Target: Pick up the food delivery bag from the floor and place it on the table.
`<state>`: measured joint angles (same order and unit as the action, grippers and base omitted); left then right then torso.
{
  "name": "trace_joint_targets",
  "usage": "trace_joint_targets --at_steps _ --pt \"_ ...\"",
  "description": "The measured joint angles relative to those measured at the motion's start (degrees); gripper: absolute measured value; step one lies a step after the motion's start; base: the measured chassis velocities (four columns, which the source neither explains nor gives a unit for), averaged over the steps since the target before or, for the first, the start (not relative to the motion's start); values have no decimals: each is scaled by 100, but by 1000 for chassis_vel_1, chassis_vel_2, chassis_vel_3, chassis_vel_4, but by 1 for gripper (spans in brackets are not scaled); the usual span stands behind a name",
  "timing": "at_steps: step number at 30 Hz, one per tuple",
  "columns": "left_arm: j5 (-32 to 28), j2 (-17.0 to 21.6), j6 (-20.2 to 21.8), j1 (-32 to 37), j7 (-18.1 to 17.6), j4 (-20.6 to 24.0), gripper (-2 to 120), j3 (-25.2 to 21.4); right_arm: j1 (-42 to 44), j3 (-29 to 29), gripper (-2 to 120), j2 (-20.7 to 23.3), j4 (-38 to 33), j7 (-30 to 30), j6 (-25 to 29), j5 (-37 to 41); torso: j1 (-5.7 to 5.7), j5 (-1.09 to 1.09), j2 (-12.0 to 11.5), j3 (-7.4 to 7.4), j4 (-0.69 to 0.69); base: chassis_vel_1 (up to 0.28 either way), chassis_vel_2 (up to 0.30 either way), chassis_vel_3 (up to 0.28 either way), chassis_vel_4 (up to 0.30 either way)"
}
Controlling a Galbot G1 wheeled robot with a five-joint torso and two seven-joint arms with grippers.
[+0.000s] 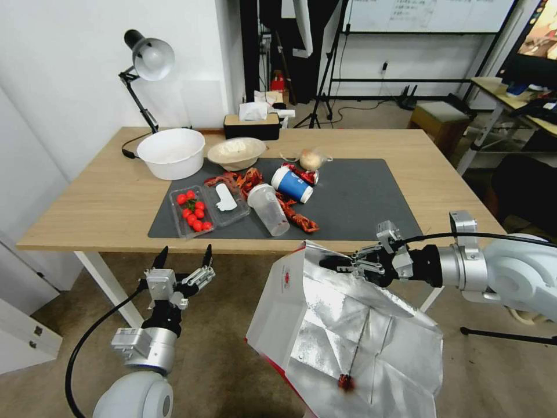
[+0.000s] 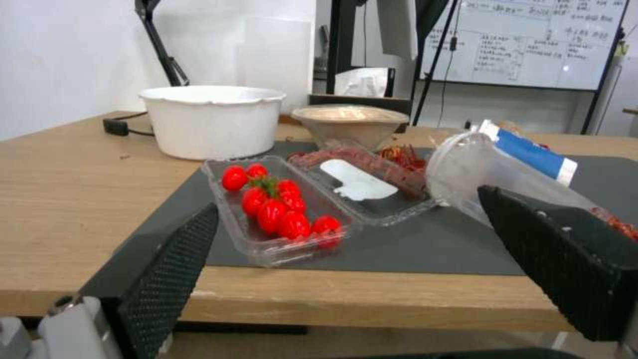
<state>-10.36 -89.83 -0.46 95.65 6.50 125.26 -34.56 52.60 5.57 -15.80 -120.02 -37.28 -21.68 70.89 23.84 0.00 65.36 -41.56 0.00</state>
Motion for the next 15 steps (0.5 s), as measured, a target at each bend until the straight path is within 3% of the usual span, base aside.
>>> trace_joint_targets --at_steps 15 --pt "6 5 -14 31 13 23 98 -28 -81 111 0 61 -155 144 33 353 -18 0 -41 23 0 0 0 0 0"
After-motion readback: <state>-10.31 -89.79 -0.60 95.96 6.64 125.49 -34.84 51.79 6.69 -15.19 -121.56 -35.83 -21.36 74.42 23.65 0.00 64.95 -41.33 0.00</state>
